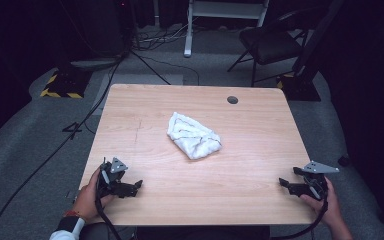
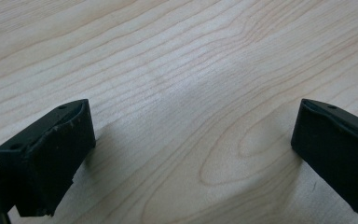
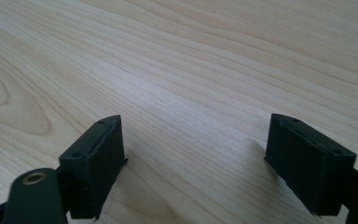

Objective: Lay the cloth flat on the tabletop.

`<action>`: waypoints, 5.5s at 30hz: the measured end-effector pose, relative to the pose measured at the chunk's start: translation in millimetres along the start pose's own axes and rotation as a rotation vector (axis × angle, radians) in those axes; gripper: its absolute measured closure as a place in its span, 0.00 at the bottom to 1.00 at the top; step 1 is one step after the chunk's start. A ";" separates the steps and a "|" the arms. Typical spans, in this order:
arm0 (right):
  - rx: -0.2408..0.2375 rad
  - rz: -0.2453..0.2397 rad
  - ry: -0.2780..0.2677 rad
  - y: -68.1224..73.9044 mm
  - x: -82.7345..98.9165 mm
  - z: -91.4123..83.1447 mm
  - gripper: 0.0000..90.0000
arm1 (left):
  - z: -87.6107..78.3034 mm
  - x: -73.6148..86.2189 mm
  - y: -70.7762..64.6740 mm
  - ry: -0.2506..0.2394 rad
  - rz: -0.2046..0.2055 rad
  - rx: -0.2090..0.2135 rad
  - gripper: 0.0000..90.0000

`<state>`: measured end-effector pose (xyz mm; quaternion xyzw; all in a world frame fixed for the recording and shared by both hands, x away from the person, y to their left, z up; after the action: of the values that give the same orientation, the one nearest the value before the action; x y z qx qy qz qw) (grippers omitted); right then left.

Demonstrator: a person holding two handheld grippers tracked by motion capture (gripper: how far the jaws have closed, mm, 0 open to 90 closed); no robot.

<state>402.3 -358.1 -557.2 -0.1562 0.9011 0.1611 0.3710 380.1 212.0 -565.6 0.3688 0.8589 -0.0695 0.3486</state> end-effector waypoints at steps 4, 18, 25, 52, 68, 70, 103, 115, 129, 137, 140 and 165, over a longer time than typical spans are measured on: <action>0.000 0.000 0.000 0.0 0.0 0.0 0.22 | 0.1 -0.2 0.2 0.002 0.004 0.006 0.00; -0.017 -0.041 -0.009 5.7 -8.0 2.8 0.27 | 6.5 -9.2 -0.1 -0.015 0.119 0.078 0.02; -0.046 -0.130 -0.018 32.1 -51.4 13.5 0.40 | 22.3 -28.9 -10.6 -0.026 0.163 0.133 0.00; -0.167 -0.241 0.040 140.6 -133.2 139.3 0.53 | 75.8 -147.2 -50.4 -0.169 0.232 0.198 0.22; -0.229 -0.290 0.013 165.1 -133.6 131.2 0.54 | 100.4 -181.3 -43.1 -0.167 0.245 0.167 0.30; -0.232 -0.294 0.016 169.6 -132.9 131.9 0.54 | 104.5 -180.0 -43.0 -0.156 0.239 0.181 0.31; -0.124 -0.312 0.041 129.5 -115.5 102.2 0.89 | 57.1 -143.7 -60.2 -0.106 0.410 0.288 0.84; -0.050 -0.264 0.066 101.8 -105.8 96.6 0.87 | 38.9 -115.6 -85.0 -0.093 0.464 0.316 0.91; -0.002 -0.239 0.050 85.2 -108.9 93.6 0.87 | 12.7 -93.1 -66.1 -0.131 0.393 0.258 0.89; 0.014 -0.229 0.016 81.1 -113.9 89.1 0.88 | -0.7 -86.4 -48.4 -0.161 0.334 0.219 0.77; 0.014 -0.232 -0.001 84.7 -116.4 86.9 0.87 | -6.1 -90.3 -37.4 -0.187 0.291 0.178 0.69; -0.064 -0.281 0.055 109.1 -108.1 95.7 0.81 | 46.7 -105.6 -79.7 -0.053 0.470 0.351 0.88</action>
<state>490.8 -203.6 -524.9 -0.2969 0.8747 0.1318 0.3597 402.5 75.3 -542.8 0.6103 0.7154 -0.1438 0.3082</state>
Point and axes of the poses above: each handheld gripper's, and its own axes: z roughly forward along the jaws, x roughly out of its underside, y roughly to its left, the point moved 8 cm from there along z, roughly forward along the jaws, and after that the axes turned 14 degrees about z, right-handed, at the moved point
